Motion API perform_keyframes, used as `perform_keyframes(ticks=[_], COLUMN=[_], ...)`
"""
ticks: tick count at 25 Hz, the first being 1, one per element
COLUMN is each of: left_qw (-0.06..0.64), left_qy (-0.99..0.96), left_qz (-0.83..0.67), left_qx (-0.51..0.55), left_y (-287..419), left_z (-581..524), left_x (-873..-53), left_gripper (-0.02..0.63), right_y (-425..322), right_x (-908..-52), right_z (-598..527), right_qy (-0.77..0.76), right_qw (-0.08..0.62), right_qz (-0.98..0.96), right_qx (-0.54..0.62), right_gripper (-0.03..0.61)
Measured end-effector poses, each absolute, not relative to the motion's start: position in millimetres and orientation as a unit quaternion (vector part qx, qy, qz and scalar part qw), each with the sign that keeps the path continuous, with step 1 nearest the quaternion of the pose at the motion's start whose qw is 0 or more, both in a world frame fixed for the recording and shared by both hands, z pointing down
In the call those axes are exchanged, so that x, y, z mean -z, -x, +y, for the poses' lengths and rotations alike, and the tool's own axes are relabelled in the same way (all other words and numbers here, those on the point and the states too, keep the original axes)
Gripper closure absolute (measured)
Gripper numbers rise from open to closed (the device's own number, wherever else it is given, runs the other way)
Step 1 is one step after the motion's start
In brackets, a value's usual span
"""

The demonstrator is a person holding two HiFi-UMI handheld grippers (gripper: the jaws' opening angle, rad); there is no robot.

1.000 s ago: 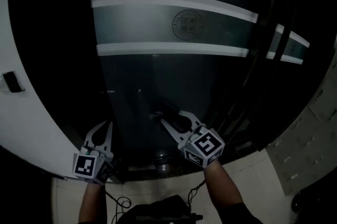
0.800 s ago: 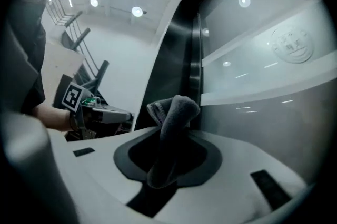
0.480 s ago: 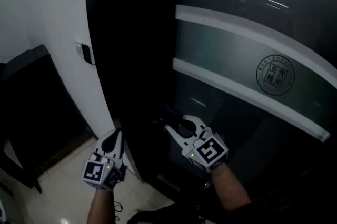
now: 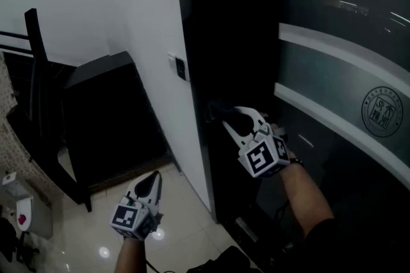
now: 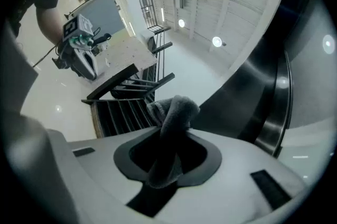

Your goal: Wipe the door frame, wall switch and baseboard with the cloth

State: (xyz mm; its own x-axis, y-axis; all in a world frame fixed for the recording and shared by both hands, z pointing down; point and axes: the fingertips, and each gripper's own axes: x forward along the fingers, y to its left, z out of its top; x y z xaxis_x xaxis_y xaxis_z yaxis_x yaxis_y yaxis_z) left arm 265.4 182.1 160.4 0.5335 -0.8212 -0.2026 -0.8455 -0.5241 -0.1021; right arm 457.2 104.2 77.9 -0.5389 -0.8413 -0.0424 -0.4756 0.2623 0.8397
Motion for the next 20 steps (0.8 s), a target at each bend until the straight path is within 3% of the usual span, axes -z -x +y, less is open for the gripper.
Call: perform_keyframes(ticks=[10,14,20], left_qw=[0.117,0.088,0.106], left_qy=[0.864,0.848,0.838], left_qz=[0.485,0.513,0.529], left_qx=[-0.068,-0.101,-0.086], left_y=[-270,-272,-288], left_z=[191,186,183], left_x=[-154,-157,-154], left_gripper=[0.621,0.621,0.621], right_y=[-461,-446,-453], right_x=[-18,-9,29], right_z=[60,51,22], right_qy=[-0.455,-0.429,-0.459], right_qw=[0.270,0.284,0.265], right_qz=[-0.643,-0.608,-0.605], right_qx=[0.554,0.605,0.594], right_gripper=[0.489,0.489,0.489])
